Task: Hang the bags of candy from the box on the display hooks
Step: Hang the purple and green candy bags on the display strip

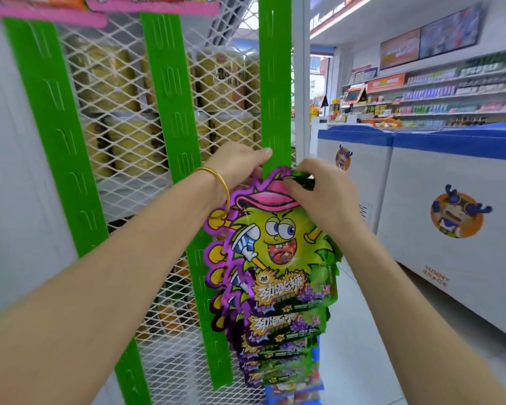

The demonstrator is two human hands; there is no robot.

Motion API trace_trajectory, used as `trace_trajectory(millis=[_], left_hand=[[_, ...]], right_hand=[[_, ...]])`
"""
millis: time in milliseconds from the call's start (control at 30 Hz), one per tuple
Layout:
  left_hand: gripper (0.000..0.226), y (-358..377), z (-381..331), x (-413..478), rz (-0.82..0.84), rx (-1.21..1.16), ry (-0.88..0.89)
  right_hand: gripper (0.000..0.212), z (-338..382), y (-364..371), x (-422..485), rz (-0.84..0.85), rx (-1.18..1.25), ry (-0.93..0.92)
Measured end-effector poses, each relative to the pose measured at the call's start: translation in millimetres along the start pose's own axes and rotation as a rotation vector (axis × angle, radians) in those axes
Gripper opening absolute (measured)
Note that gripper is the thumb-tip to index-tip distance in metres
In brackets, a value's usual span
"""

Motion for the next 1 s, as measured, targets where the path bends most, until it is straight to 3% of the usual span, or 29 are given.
trace_trajectory(millis=[100, 233, 600, 767, 1000], left_hand=[[0.031, -1.3, -6.4, -0.8, -0.038, 0.069, 0.063], [0.016, 0.2, -12.6, -1.2, -0.040, 0.083, 0.114], [0.030, -3.6, 4.0, 1.0, -0.105, -0.157, -0.016], [0.032, 0.3, 5.0, -2.2, -0.028, -0.170, -0.018], [0.031, 4.4, -1.5, -4.5, 0.008, -0.053, 0.029]], right_hand=[[0.018, 9.2, -9.8, 7.5, -0.069, -0.007, -0.024], [0.016, 19.4, -14.4, 18.5, -0.064, -0.107, -0.052], [0.014, 12.8, -3.6, 7.4, 0.007, -0.091, -0.009], [0.016, -1.2, 8.0, -6.2, 0.064, -0.072, 0.040], [0.021, 6.2, -7.6, -2.0, -0.070, 0.000, 0.026]])
Point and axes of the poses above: each hand's wrist, its own x-axis towards the middle knuckle, its own y-axis out of the palm, z = x × y, the point moved 8 cm from there along x, towards the middle knuckle, and after that the axes turned 5 degrees about -y, right-handed, at the moved point
